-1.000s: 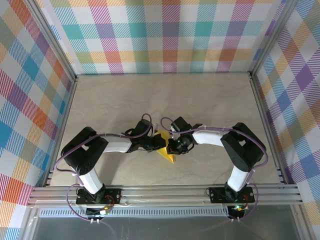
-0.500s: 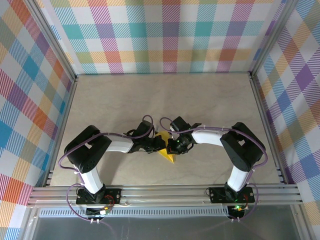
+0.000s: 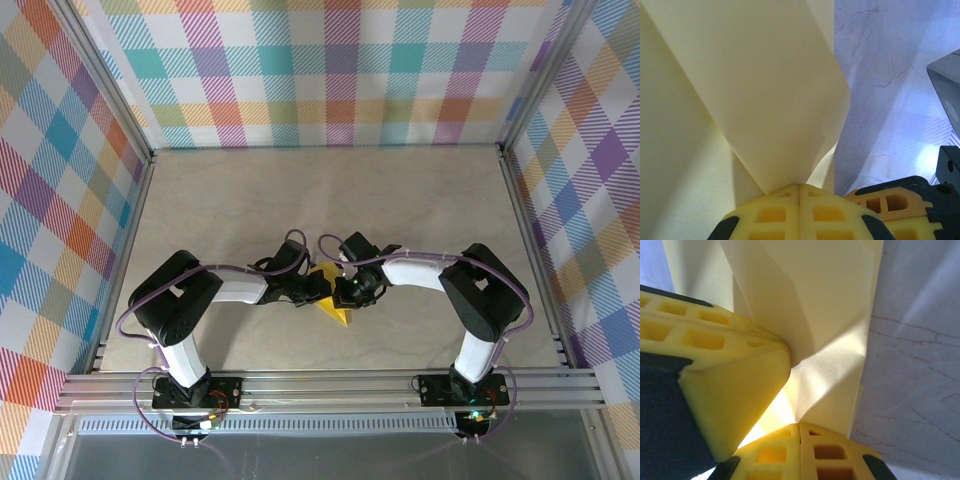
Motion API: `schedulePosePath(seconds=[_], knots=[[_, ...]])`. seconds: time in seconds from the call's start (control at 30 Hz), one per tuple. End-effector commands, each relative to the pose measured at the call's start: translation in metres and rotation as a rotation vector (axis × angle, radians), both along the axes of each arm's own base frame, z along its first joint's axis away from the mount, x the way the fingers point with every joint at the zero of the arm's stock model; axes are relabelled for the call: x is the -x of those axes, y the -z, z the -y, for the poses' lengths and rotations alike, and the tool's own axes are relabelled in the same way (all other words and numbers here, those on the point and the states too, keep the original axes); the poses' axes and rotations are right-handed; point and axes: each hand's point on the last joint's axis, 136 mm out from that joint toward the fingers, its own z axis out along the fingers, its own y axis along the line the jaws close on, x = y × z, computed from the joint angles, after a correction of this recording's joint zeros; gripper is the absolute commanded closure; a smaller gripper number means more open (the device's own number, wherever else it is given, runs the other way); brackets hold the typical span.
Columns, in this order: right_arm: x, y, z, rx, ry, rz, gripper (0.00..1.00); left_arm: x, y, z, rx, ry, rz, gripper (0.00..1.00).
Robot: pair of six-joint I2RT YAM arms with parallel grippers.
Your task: Fold a paper plane with a square sheet of paper (fold left side to right side)
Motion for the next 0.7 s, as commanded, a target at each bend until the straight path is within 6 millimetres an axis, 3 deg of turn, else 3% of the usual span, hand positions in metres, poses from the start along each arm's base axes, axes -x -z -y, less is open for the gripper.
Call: schedulePosePath(seconds=[0.0, 0.67], knots=[[0.055, 0.054, 0.065, 0.32, -0.035, -0.174, 1.0, -0.014, 0.02, -0.02, -0.094, -0.069, -0.01, 1.0], [0.062, 0.058, 0.068, 0.324, -0.028, -0.195, 1.0, -0.058, 0.024, -0.044, -0.118, -0.103, 0.014, 1.0]])
